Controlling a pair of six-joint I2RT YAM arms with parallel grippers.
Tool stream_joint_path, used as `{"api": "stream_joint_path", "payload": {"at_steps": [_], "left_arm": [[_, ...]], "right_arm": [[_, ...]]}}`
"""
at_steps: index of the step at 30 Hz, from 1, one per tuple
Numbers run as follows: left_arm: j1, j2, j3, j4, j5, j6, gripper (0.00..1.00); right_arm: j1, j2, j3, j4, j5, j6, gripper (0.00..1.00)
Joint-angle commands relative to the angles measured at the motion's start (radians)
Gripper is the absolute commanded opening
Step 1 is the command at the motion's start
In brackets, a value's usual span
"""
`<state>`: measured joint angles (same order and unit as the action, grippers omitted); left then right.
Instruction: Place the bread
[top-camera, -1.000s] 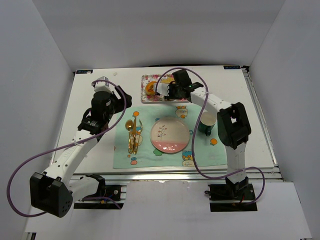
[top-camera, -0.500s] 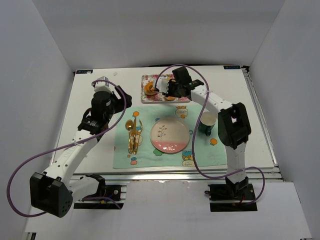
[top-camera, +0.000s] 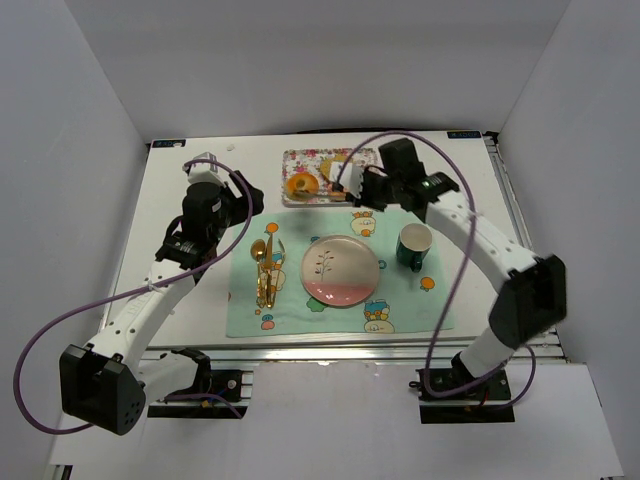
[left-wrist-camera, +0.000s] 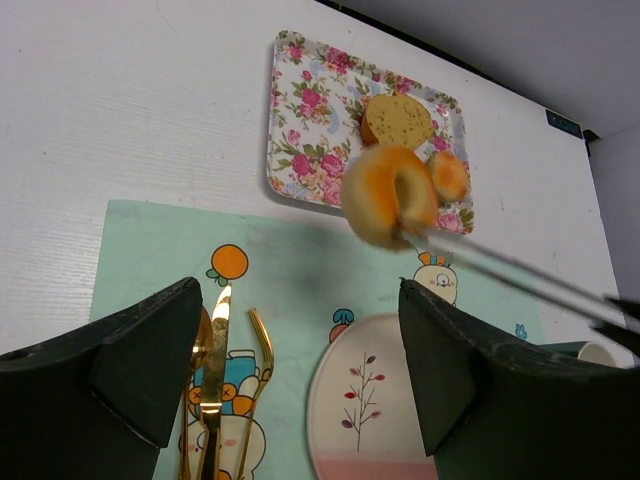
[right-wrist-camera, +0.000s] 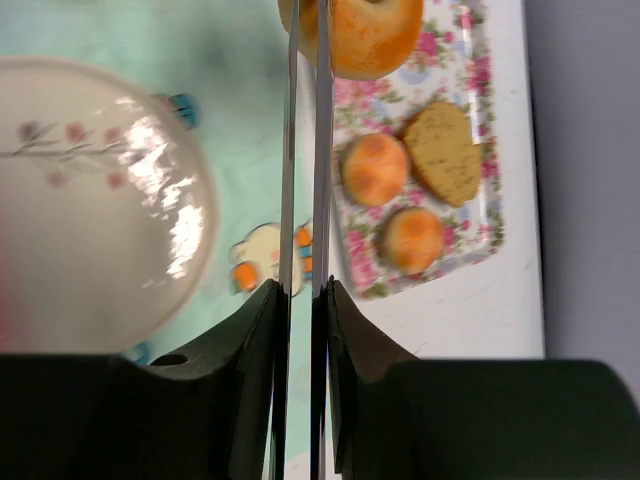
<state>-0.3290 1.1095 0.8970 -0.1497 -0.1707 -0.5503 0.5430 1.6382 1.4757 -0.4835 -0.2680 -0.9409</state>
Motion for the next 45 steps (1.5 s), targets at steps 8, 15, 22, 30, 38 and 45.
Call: {"api": "stream_joint_path", "payload": {"at_steps": [8, 15, 22, 30, 38, 45], "left_arm": [[0.007, -0.005, 0.000, 0.042, 0.014, 0.003, 0.89], [0.008, 0.001, 0.000, 0.045, 0.025, 0.001, 0.89], [0.008, -0.005, 0.002, 0.041, 0.020, -0.002, 0.89], [0.008, -0.008, 0.002, 0.039, 0.017, -0.003, 0.89], [0.008, -0.016, -0.001, 0.035, 0.016, -0.002, 0.89], [0.008, -0.027, -0.007, 0.032, 0.011, -0.003, 0.89]], "right_arm": [[-0.006, -0.380, -0.357, -0.144, -0.122, -0.050, 0.00], [-0.006, -0.439, -0.472, -0.155, -0.099, -0.058, 0.05], [-0.005, -0.437, -0.499, -0.174, -0.109, -0.084, 0.29], [-0.006, -0.463, -0.480, -0.208, -0.161, -0.113, 0.43], [-0.006, -0.482, -0.423, -0.253, -0.224, -0.107, 0.44], [-0.006, -0.488, -0.437, -0.264, -0.221, -0.119, 0.45]]}}
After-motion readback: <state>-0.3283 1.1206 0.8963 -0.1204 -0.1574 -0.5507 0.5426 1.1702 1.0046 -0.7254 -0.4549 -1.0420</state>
